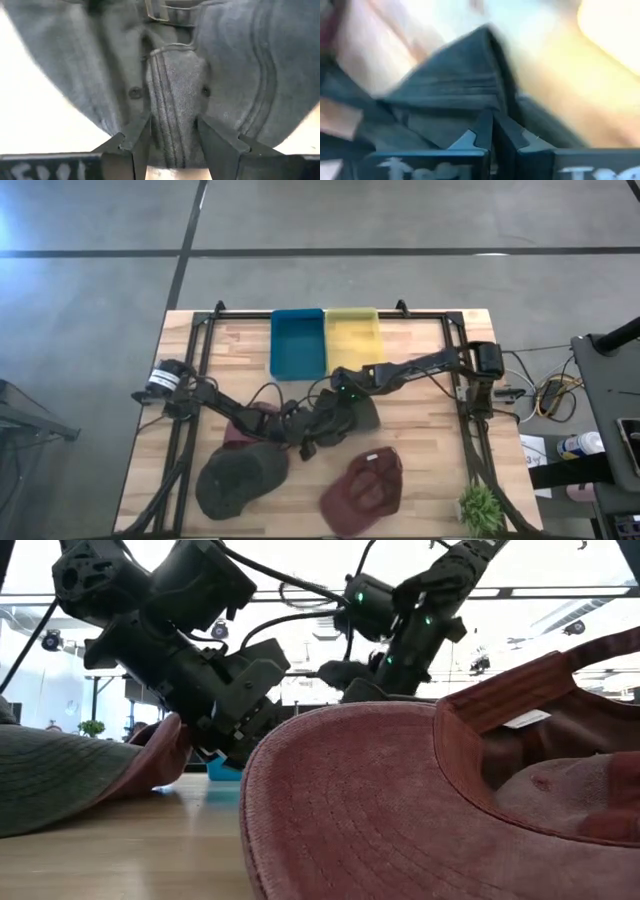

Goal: Pick & Place hat
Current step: Put the black cap into the yellow bin

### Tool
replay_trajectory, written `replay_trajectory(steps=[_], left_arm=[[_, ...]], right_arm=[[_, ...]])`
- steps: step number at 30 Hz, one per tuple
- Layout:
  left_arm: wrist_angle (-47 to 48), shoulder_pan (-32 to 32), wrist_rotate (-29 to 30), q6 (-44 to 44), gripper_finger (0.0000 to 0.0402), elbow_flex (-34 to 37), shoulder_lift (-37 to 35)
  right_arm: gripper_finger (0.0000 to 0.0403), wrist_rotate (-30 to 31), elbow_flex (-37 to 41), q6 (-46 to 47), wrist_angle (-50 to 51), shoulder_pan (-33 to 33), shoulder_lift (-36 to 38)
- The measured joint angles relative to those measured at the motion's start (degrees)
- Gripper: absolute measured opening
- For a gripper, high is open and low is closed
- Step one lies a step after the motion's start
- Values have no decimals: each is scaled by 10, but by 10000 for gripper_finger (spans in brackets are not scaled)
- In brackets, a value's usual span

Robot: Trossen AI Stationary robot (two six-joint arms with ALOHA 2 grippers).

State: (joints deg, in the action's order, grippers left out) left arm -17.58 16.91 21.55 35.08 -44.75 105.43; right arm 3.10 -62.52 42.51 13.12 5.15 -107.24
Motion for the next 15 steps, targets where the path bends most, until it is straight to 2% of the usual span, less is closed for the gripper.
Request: replay_trajectory(steps=[2, 5, 7, 11, 15], left_arm=[[0, 2, -4, 0, 158, 0, 0], [2, 2, -10, -4, 158, -1, -2], [2, 2, -14, -7, 158, -1, -7], [4, 2, -15, -28, 158, 0, -21], [28, 2, 4, -57, 158, -1, -45]], right_arm=[[9, 35, -1, -22, -3, 1, 16], [9, 41, -1, -39, -5, 4, 36], [9, 5, 0, -50, 0, 5, 49], [9, -109, 2, -67, 4, -3, 62], [9, -159, 9, -60, 4, -35, 53]])
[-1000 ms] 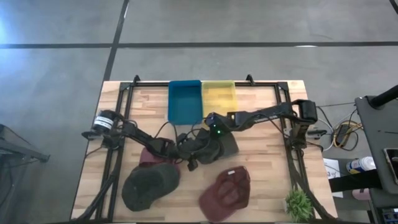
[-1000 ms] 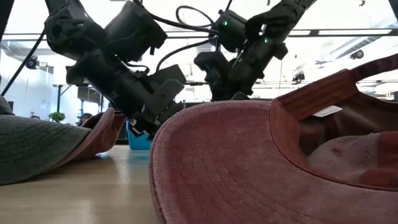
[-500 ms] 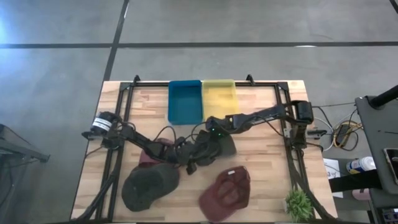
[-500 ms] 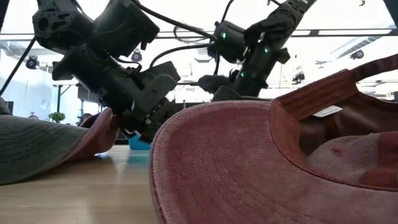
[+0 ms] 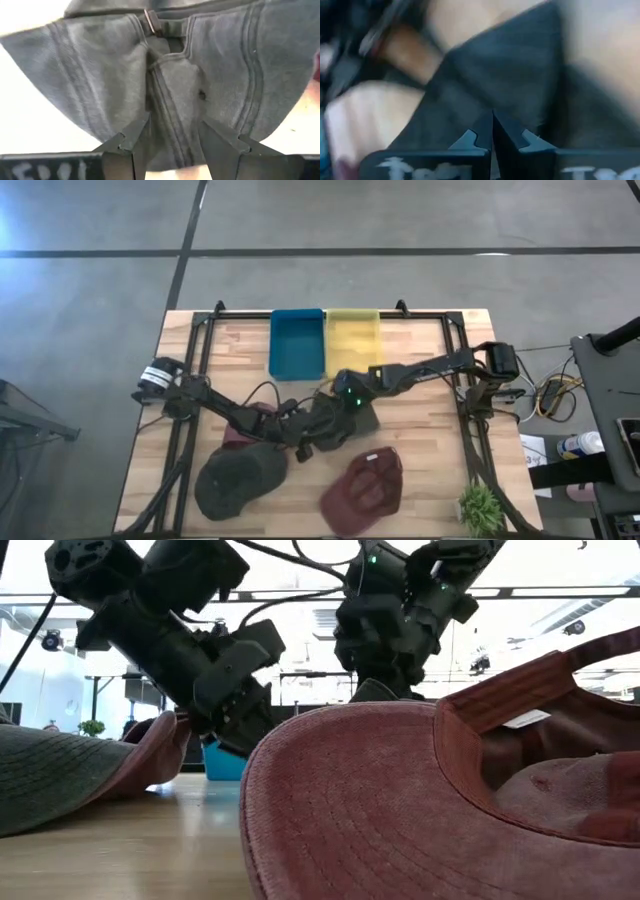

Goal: Pick & Place hat
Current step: Put the black cap into the yellow bin

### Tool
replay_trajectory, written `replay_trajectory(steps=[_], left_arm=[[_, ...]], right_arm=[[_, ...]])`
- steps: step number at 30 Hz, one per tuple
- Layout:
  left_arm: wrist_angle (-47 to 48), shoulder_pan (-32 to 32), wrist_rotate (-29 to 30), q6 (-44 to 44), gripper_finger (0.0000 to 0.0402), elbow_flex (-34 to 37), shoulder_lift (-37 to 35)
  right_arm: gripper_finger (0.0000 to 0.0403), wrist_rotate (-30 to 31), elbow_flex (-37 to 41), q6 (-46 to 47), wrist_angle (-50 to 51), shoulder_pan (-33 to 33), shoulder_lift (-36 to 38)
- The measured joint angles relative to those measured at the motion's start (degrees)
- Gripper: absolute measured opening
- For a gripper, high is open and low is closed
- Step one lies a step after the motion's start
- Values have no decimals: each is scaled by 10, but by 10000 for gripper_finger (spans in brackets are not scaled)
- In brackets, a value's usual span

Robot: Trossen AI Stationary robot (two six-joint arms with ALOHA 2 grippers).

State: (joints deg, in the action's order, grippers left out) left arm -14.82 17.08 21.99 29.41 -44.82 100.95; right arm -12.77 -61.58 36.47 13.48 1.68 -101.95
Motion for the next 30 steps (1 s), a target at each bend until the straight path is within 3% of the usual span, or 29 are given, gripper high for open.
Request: replay_trajectory(steps=[10, 17, 30], left_arm=[[6, -13, 35, -70, 158, 0, -11], [-19, -51, 30, -106, 158, -1, -11], [-22, -83, 10, -130, 158, 17, -9]], right_arm=[[9, -16, -1, -34, -9, -50, -4], [9, -38, -2, -19, -40, -88, -48], [9, -25, 2, -6, 30, -155, -72]])
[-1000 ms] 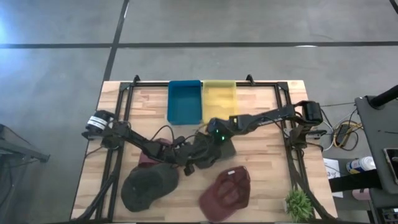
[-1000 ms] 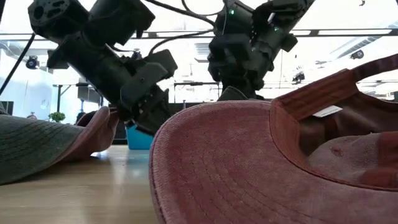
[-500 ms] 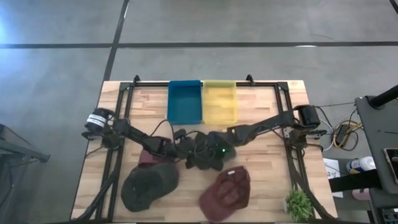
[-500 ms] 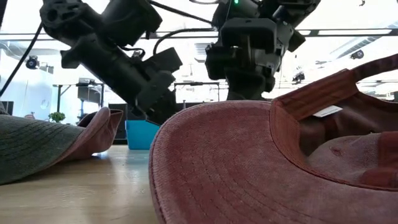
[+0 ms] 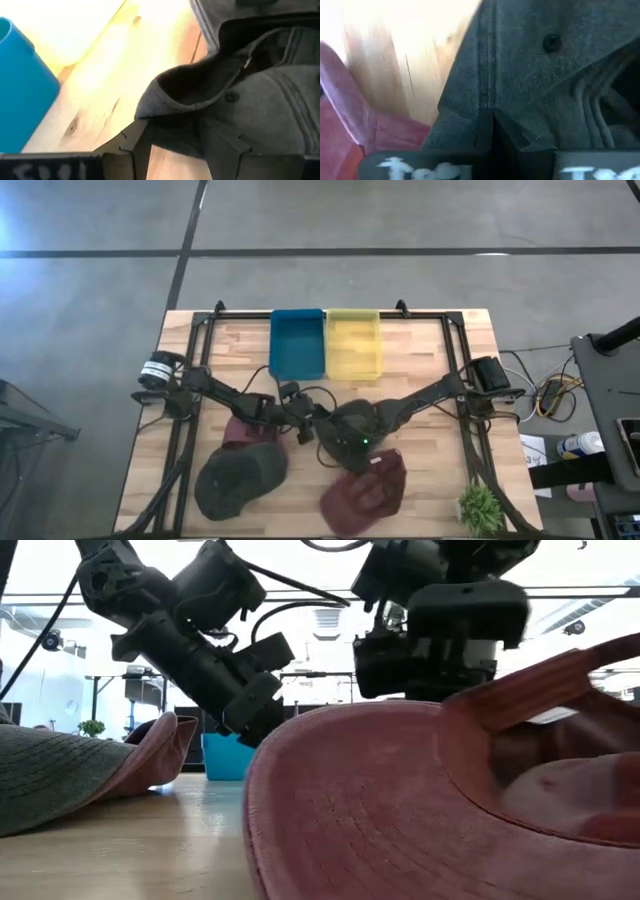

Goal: Pick & Place hat
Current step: Put the black cap into the yellow bin

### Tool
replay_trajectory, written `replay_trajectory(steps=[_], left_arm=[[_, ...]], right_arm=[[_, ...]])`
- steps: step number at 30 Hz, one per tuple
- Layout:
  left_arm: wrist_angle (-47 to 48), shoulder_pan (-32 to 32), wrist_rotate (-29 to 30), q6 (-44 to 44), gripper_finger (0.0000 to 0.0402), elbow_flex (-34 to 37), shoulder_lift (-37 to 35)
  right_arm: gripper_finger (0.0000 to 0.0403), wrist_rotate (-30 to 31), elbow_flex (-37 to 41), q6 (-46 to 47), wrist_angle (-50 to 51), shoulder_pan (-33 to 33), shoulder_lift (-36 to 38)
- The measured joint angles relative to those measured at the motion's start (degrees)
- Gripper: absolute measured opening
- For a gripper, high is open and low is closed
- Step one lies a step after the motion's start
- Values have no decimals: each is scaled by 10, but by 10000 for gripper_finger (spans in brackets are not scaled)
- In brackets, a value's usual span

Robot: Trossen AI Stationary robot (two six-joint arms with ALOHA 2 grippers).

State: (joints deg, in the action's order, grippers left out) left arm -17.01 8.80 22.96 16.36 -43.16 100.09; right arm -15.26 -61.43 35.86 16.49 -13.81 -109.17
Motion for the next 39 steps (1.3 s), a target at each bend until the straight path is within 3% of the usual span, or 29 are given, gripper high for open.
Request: replay_trajectory(steps=[10, 17, 23, 30, 36, 39], left_arm=[[-14, 18, -3, 2, 158, -25, -5], [-14, 47, -5, -28, 158, -57, -17], [17, 68, -22, 44, 158, -45, -15], [-26, 75, -37, 84, 158, -35, 29], [-40, 77, -40, 115, 158, -46, 73], [-47, 77, -40, 118, 158, -51, 83]], right_arm=[[9, 110, -28, -41, 15, -5, 39], [9, 122, -28, -69, 35, 31, 51], [9, 127, -26, -108, 14, 66, 48], [9, 123, -17, -108, 4, 96, 8], [9, 196, -14, -80, 73, 101, 15], [9, 200, -14, -77, 98, 101, 24]])
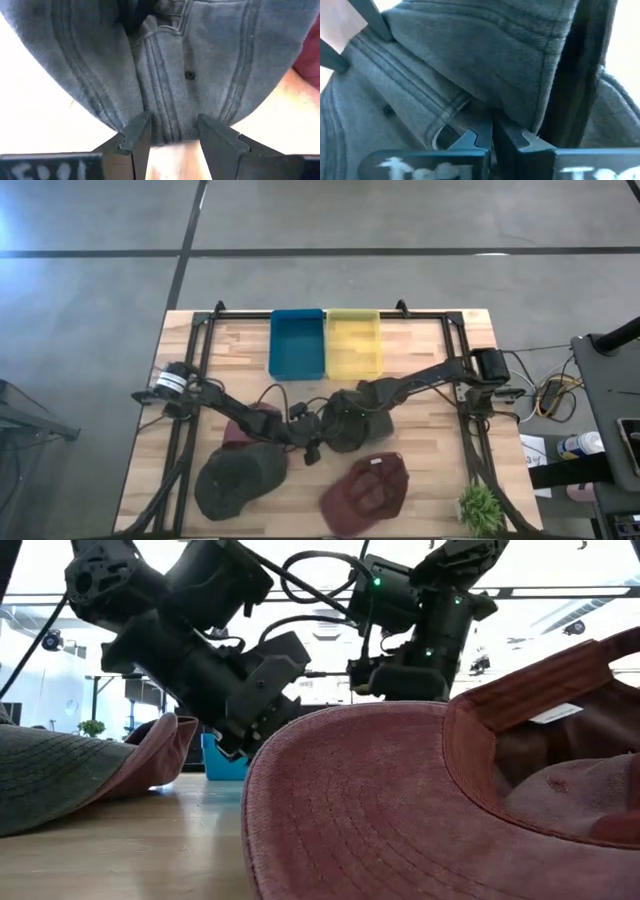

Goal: Pick & Place hat
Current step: Put the black cap into the yellow bin

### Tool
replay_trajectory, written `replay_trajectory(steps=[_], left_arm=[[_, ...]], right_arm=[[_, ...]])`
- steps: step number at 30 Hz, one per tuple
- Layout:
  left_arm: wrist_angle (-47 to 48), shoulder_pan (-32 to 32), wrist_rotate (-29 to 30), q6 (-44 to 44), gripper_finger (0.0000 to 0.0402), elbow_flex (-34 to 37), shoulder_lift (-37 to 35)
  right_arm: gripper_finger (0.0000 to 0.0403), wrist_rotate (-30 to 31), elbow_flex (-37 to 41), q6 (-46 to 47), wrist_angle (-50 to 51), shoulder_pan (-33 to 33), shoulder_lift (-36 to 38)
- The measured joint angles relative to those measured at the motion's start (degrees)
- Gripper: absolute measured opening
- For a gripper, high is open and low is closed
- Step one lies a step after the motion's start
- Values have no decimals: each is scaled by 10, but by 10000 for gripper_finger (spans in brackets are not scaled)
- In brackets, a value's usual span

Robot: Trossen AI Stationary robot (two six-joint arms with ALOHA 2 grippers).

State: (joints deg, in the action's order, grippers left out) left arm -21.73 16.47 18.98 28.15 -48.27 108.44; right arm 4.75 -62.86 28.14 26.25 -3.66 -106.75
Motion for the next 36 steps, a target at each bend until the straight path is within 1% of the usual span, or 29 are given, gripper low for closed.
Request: replay_trajectory(steps=[4, 10, 12, 15, 17, 21, 23, 28, 32, 36], left_arm=[[3, 0, 6, -6, 158, -7, 3], [1, 0, 39, -59, 158, -32, -16], [3, 0, 48, -79, 158, -41, -19], [5, -2, 48, -98, 158, -45, -19], [-11, -7, 32, -100, 158, -46, -12], [-45, -20, -34, -121, 158, -49, 18], [-46, -23, -48, -128, 158, -55, 37], [-50, -23, -76, -127, 158, -78, 71], [-42, -23, -73, -114, 158, -78, 66], [-16, -23, -50, -125, 158, -77, 39]], right_arm=[[9, -10, 1, -15, 6, -2, 20], [9, -23, -1, -111, 7, -5, 83], [9, -38, 1, -137, 7, -5, 103], [9, -79, 4, -156, 16, -6, 112], [9, -101, 7, -160, 20, -12, 108], [9, -135, 8, -168, 8, -29, 75], [9, -150, 9, -168, -8, -36, 53], [9, -156, 10, -167, -3, -52, 16], [9, -159, 11, -180, 31, -58, 14], [9, -155, 11, -189, 51, -59, 27]])
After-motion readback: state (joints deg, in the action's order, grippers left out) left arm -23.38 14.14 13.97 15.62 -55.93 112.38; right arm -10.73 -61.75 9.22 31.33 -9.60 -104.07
